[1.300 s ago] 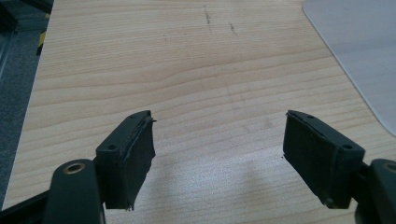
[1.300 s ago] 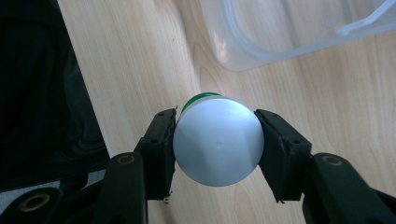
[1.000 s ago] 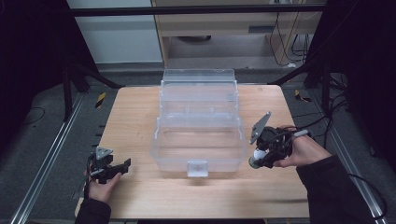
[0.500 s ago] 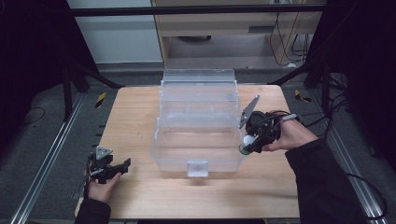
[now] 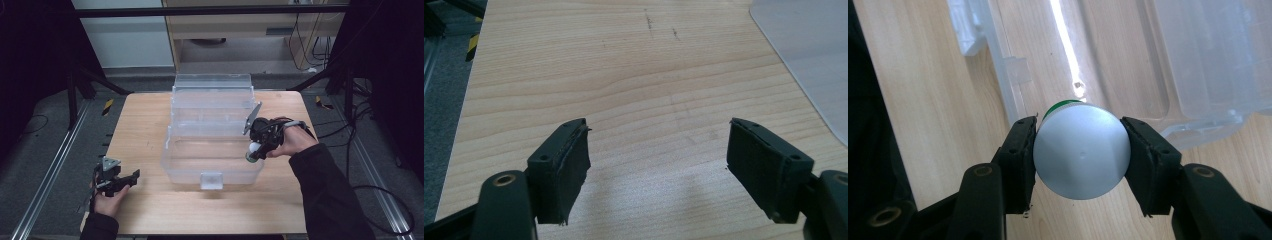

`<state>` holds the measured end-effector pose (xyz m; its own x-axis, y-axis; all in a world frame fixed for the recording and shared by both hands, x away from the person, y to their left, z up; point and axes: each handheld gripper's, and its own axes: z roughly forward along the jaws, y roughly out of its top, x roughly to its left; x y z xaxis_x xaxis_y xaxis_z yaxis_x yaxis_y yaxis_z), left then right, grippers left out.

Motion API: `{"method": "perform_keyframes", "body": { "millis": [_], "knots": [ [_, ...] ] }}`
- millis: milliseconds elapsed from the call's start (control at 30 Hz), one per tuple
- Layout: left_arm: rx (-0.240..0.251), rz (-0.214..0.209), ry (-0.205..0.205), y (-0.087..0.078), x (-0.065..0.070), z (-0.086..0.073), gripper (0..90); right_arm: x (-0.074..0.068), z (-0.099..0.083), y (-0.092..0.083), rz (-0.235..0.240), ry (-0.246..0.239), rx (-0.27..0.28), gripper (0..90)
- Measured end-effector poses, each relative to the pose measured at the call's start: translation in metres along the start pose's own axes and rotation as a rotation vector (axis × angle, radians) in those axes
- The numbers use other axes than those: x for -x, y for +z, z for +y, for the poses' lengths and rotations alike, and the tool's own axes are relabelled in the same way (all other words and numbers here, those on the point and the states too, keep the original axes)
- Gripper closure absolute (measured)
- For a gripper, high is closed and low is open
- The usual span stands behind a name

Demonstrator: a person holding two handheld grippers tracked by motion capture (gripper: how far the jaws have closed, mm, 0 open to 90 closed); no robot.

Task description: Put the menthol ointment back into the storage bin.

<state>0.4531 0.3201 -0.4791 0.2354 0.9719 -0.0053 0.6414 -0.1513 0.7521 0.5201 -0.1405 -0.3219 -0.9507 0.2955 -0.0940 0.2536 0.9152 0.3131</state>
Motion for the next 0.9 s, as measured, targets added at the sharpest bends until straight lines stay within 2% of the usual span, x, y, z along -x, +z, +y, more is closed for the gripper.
{"method": "perform_keyframes", "body": {
  "millis": [33, 100, 300, 700, 900],
  "knots": [
    [0.001, 0.0, -0.001, 0.0, 0.0, 0.0, 24.4, 0.002, 0.0, 0.008, 0.007, 0.009, -0.012, 50.2],
    [0.001, -0.001, -0.001, 0.0, 0.0, 0.0, 24.4, 0.002, 0.0, 0.01, 0.009, 0.013, -0.019, 50.2],
    [0.001, 0.0, 0.002, 0.0, 0.0, 0.0, 24.5, 0.005, -0.004, 0.031, 0.025, 0.024, -0.044, 50.2],
    [-0.001, -0.002, 0.003, 0.0, 0.0, 0.0, 24.6, 0.007, -0.01, 0.052, 0.045, 0.035, -0.067, 50.2],
    [0.0, -0.001, 0.004, 0.0, 0.0, 0.0, 24.7, 0.006, -0.013, 0.061, 0.051, 0.025, -0.08, 50.1]
  ]
}}
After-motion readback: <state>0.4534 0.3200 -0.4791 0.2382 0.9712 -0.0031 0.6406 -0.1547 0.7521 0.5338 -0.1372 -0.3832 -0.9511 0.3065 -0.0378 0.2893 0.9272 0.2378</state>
